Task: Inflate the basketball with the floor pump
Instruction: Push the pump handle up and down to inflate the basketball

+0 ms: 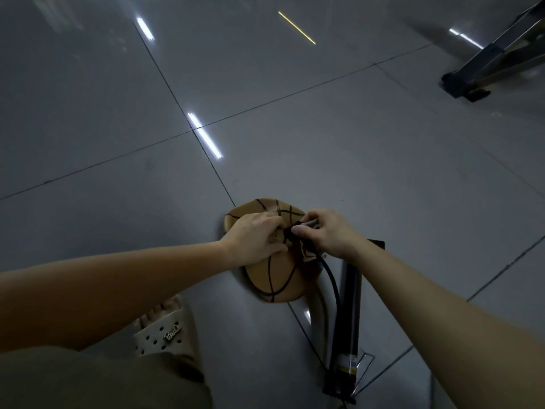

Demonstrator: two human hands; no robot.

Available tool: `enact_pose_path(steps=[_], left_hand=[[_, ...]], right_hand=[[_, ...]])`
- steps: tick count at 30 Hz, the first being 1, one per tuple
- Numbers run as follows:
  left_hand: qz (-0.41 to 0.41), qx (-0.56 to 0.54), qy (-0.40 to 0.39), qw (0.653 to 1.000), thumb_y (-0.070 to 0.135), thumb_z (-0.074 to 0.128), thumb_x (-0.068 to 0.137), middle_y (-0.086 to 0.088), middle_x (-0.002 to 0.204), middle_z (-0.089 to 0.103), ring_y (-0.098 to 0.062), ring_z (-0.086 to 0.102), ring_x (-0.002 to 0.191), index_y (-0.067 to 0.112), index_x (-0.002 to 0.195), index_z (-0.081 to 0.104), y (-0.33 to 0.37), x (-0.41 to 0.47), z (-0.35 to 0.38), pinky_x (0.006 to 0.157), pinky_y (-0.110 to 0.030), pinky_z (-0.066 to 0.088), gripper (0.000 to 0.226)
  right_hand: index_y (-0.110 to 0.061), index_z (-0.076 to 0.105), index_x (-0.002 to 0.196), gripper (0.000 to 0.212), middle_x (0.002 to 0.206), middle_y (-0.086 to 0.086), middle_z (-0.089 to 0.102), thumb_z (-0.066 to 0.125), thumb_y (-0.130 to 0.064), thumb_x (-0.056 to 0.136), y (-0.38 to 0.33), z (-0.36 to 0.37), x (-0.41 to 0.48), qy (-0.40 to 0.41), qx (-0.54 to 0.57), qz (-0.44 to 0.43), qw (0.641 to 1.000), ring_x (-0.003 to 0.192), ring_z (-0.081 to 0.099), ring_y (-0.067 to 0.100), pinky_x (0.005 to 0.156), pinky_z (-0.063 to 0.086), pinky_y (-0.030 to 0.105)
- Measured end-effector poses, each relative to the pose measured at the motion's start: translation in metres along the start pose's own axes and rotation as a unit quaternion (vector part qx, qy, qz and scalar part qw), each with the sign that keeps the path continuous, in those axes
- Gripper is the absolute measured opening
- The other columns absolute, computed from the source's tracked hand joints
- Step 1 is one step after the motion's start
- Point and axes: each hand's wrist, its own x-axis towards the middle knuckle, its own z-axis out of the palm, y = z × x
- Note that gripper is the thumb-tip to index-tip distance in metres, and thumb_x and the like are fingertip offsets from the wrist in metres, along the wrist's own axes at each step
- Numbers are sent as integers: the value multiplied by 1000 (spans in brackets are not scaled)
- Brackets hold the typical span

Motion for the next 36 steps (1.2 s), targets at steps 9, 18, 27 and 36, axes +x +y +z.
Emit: enact_pose_path(steps=[9, 18, 27, 36], left_hand=[[29, -54, -146, 987, 45, 70, 93, 6, 82, 65, -12, 61, 76, 25, 83, 69, 21, 27, -33, 70, -31, 48, 22], [16, -113, -286, 952, 42, 81, 85, -2, 88, 74, -15, 65, 80, 16, 91, 78, 18, 21, -47, 77, -40, 52, 27], [-5, -158, -258, 953, 48, 77, 86, 8, 77, 61, -5, 57, 70, 28, 84, 67, 10, -9, -15, 65, -29, 46, 22], [-18, -158, -229, 960, 43, 77, 88, 6, 74, 60, -7, 53, 64, 20, 88, 69, 11, -17, -9, 61, -28, 43, 25]], right_hand=[[-2, 67, 86, 32, 59, -4, 60, 60, -30, 101, 6, 1, -5, 80, 148, 48, 985, 49, 54, 2, 45, 41, 17], [-4, 69, 112, 23, 81, 8, 62, 55, -19, 103, 21, 9, -21, -77, 228, 13, 971, 61, 53, 9, 55, 41, 20], [-21, 45, 147, 55, 62, 4, 54, 66, -13, 96, 31, 40, -33, 53, 199, -51, 977, 57, 51, 7, 58, 43, 19], [-24, 41, 151, 61, 67, 3, 57, 66, -16, 96, 37, 43, -32, 43, 156, -73, 984, 58, 49, 4, 60, 40, 19]])
